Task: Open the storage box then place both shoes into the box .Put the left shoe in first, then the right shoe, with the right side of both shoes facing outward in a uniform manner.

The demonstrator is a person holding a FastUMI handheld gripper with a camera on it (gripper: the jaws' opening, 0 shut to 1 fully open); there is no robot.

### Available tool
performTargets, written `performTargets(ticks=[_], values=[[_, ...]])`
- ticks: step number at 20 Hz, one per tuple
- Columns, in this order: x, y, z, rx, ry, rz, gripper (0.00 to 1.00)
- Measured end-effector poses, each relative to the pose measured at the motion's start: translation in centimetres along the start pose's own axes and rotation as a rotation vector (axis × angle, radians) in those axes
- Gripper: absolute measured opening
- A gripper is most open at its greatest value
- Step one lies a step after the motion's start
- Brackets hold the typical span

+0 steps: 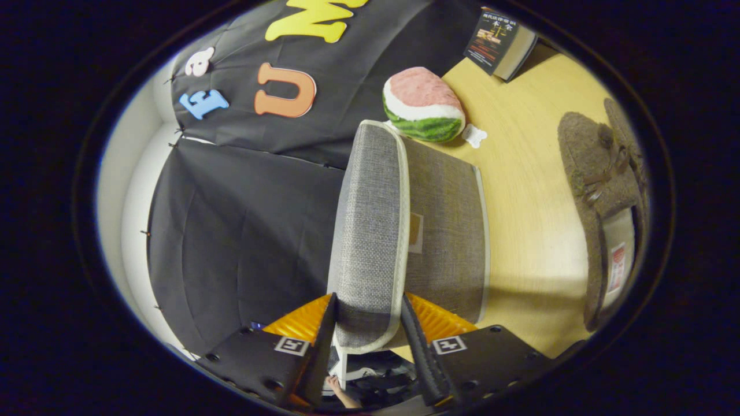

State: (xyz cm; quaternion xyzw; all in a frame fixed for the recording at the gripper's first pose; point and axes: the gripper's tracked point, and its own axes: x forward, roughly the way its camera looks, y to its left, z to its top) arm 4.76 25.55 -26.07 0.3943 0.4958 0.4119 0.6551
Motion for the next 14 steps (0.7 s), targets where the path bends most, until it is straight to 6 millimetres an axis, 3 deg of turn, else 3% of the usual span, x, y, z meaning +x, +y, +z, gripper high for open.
performTargets(ticks=[8,14], values=[[-0.9,2.1,0.2,-0.038,-0.029,-0.047,0.61],[-0.5,8.3,1.5,-0.074,-0.062,-0.058,0.61]])
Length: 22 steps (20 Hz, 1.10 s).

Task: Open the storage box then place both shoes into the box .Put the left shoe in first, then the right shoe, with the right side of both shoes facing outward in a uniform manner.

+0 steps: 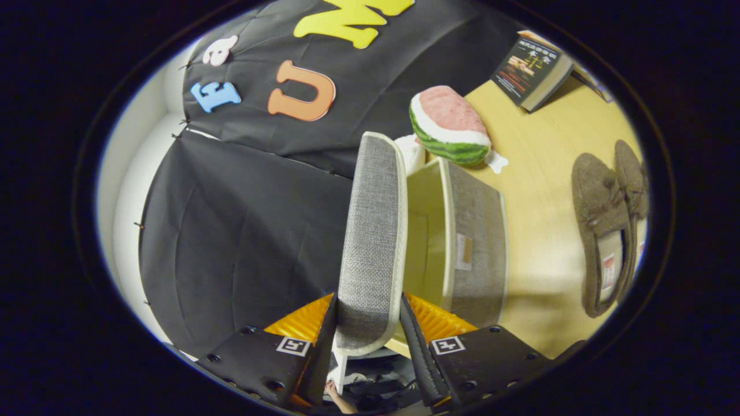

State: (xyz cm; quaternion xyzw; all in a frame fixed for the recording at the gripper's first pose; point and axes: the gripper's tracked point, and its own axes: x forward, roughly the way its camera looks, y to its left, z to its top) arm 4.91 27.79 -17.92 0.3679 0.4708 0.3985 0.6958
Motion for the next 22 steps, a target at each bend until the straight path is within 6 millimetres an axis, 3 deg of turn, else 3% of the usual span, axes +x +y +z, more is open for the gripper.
performTargets(ticks=[6,12,16,19,22], values=[[2.3,7.4,0.2,-0.007,0.0,0.013,0.61],[7.4,13.0,-0.3,-0.03,0.023,-0.013,0.61],[11.9,15.6,-1.0,-0.096,0.026,-0.036,0.64],[14.7,16.5,-1.0,-0.182,0.016,-0.071,0.71],[15.1,17.3,-0.8,-0.211,-0.007,-0.078,0.85]])
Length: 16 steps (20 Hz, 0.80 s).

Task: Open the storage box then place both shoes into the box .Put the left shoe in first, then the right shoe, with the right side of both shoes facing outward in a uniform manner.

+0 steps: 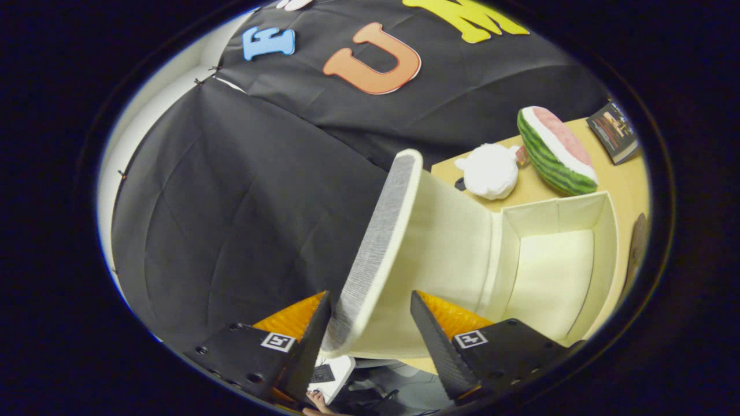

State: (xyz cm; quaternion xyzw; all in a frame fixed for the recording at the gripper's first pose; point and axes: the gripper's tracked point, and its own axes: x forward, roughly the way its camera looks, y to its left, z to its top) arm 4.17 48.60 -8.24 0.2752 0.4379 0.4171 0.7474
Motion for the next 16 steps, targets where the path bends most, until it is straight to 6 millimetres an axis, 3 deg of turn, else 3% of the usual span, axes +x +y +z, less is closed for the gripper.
performTargets(ticks=[3,8,13,16], values=[[-1.4,0.0,0.4,-0.002,-0.03,0.0,0.94],[-7.1,-4.7,2.1,0.011,-0.077,-0.036,0.96],[-13.7,-14.9,4.5,0.034,-0.134,-0.189,0.95],[-16.9,-21.1,4.7,0.043,-0.128,-0.297,0.95]])
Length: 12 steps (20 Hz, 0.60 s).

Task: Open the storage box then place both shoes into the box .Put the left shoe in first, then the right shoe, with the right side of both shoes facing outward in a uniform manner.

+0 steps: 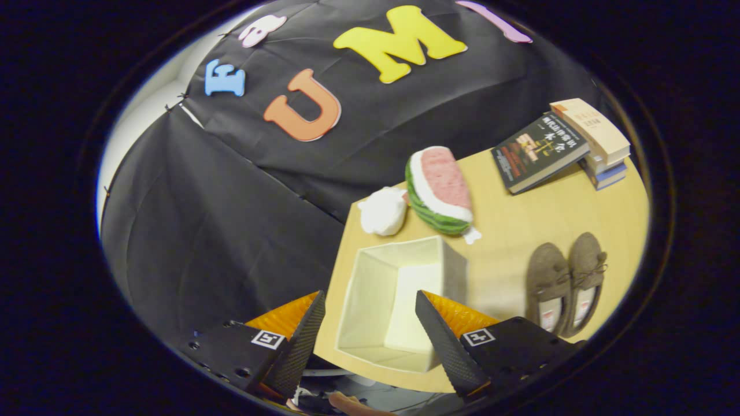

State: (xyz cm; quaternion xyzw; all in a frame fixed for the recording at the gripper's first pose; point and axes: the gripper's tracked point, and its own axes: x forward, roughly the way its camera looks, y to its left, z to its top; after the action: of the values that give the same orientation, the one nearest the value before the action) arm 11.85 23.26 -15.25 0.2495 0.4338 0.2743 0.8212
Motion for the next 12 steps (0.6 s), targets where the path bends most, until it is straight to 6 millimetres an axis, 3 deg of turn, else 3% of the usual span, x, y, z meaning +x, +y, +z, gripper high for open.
performTargets(ticks=[2,7,10,12], values=[[-0.9,-4.2,0.2,-0.024,0.015,-0.079,0.95],[-1.9,-14.0,-1.7,-0.114,0.102,-0.293,0.96],[-1.4,-18.0,-3.8,-0.12,0.188,-0.334,0.94],[-1.6,-19.2,-5.1,-0.076,0.237,-0.328,0.94]])
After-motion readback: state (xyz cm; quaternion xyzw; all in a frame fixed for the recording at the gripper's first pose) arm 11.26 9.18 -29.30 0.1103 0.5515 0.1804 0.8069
